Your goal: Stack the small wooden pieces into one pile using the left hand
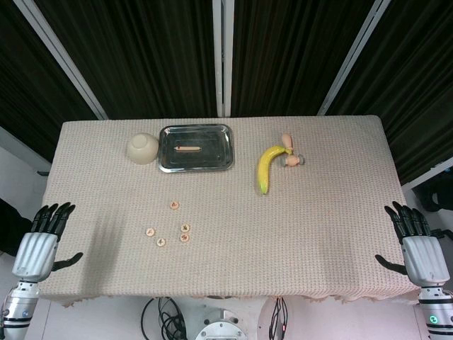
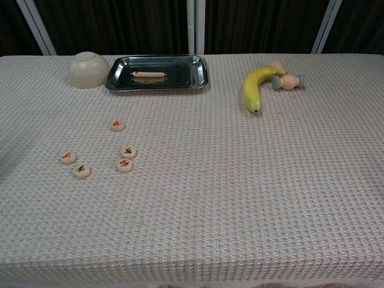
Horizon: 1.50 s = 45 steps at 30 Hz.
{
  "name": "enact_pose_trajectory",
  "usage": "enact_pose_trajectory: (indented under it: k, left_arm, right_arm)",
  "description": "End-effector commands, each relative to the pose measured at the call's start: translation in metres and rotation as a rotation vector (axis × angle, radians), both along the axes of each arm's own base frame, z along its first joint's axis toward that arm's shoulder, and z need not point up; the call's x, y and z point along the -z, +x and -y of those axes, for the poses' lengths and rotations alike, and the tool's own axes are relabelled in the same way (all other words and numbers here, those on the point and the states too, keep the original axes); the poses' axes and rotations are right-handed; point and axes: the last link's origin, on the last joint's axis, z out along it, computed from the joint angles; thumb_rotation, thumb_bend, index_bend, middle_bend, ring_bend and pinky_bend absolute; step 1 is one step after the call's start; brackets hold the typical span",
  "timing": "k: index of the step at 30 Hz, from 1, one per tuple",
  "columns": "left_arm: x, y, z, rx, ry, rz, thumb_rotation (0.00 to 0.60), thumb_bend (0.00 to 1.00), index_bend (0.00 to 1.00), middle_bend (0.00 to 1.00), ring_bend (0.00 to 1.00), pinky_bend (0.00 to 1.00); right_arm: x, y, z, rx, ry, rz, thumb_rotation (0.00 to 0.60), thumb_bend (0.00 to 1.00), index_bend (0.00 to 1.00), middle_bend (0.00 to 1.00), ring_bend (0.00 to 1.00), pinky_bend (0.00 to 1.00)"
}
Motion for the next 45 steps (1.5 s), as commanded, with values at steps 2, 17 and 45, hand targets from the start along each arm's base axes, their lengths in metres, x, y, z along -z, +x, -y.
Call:
enact_pose_trajectory:
  k: [2, 17, 45]
  left_arm:
    - [-0.001, 0.000, 0.000, -0.004, 0.002, -0.001, 0.600, 0.00, 0.06, 0.05, 0.00, 0.00]
    - [0.019, 0.031, -0.007, 0.100, -0.092, -0.006, 0.600, 0.00, 0.08, 0.05, 0.00, 0.00]
    - [0.142, 0.074, -0.055, 0.213, -0.424, -0.054, 0.600, 0.09, 0.20, 0.04, 0.00, 0.00]
  right_arm:
    - [0.000, -0.001, -0.001, 0.001, 0.000, -0.002, 0.600, 0.00, 0.00, 0.00, 0.00, 0.00]
    - [-0.002, -0.006, -0.005, 0.004, -0.007, 0.014, 0.600, 0.00, 0.00, 0.00, 0.00, 0.00]
    - [-0.003, -0.020, -0.005, 0.039, 0.002, 0.031, 0.600, 0.00, 0.00, 0.00, 0.00, 0.00]
